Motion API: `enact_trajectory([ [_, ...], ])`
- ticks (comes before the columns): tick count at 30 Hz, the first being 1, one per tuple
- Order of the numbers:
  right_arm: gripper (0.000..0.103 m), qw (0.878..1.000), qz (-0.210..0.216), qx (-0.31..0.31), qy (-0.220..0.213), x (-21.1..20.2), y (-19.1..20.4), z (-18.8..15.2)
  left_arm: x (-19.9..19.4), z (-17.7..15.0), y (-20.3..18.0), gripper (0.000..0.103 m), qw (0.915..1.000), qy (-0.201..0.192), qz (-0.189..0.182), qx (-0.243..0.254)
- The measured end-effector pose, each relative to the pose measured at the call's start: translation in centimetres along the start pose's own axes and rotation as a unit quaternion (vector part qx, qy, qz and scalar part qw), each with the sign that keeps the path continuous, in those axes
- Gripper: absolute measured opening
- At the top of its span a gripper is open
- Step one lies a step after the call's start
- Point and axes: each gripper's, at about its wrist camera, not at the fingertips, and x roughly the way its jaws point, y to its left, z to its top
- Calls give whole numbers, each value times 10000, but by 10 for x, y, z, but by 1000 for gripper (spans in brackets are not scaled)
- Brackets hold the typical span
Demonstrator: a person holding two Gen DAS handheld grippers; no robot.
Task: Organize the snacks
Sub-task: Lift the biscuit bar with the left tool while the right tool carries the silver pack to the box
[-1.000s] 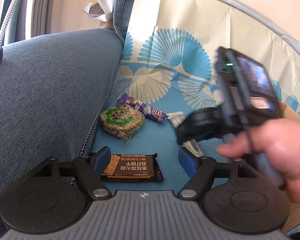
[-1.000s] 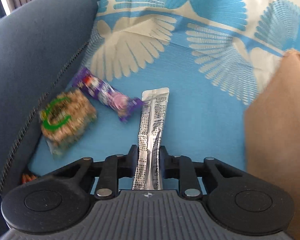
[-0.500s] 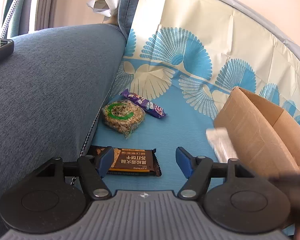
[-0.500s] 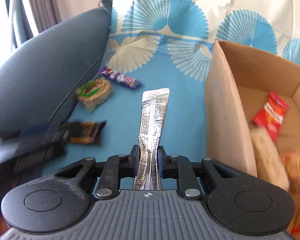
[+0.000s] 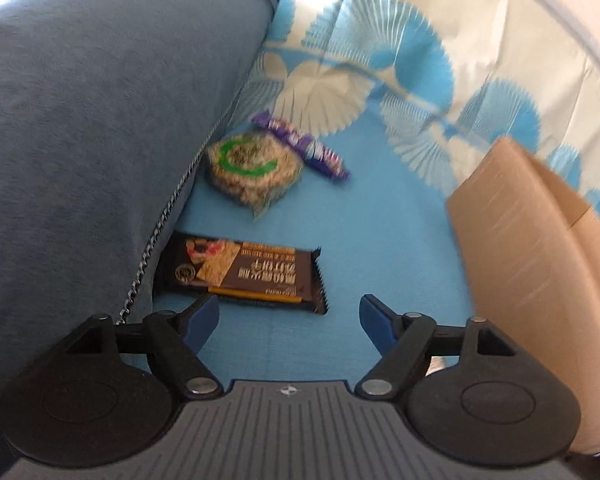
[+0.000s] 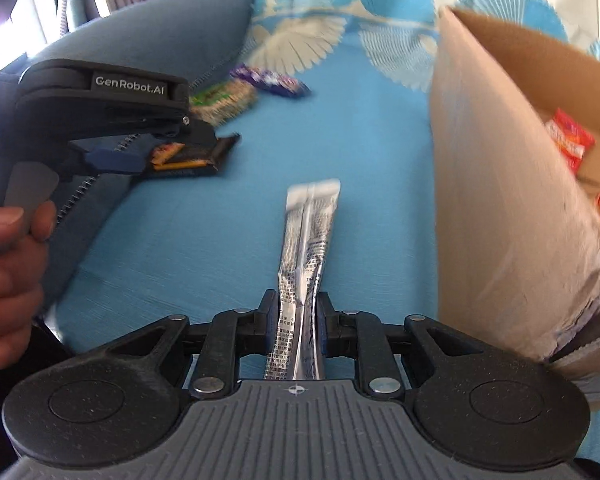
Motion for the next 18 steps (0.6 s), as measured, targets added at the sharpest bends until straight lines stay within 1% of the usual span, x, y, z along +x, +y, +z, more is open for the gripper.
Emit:
enact_trajectory([
  [2,25,10000,54,-74,0,2,1,-2,6,0,-4,86,9997,155,130,121],
  [4,27,9999,120,-60,-4,2,0,-2,13,1,-2,91,9990,338,285,37],
  [5,27,9999,162,-38,-5,3,-2,-1,16,2,0,91,9985,435,303,-96],
  [6,28,9998,194,-33,-4,3,-2,-2,19,5,4,93,9976,546,268,-319],
  [8,28,9997,247,-19,4,2,-4,-1,23,9,11,96,9938,597,221,-911],
  [11,28,9995,316,-9,16,1,-6,-1,29,17,14,102,9818,509,461,-1769],
  [14,28,9994,344,-35,14,2,-5,-1,38,27,13,102,9630,458,862,-2514],
  [15,28,9994,357,-51,14,2,-6,-1,42,29,12,102,9574,442,1018,-2667],
  [16,28,9993,364,-68,11,2,-6,-1,46,33,10,102,9536,384,1210,-2728],
  [18,28,9993,365,-97,2,2,-5,-2,54,39,4,102,9522,377,1513,-2628],
])
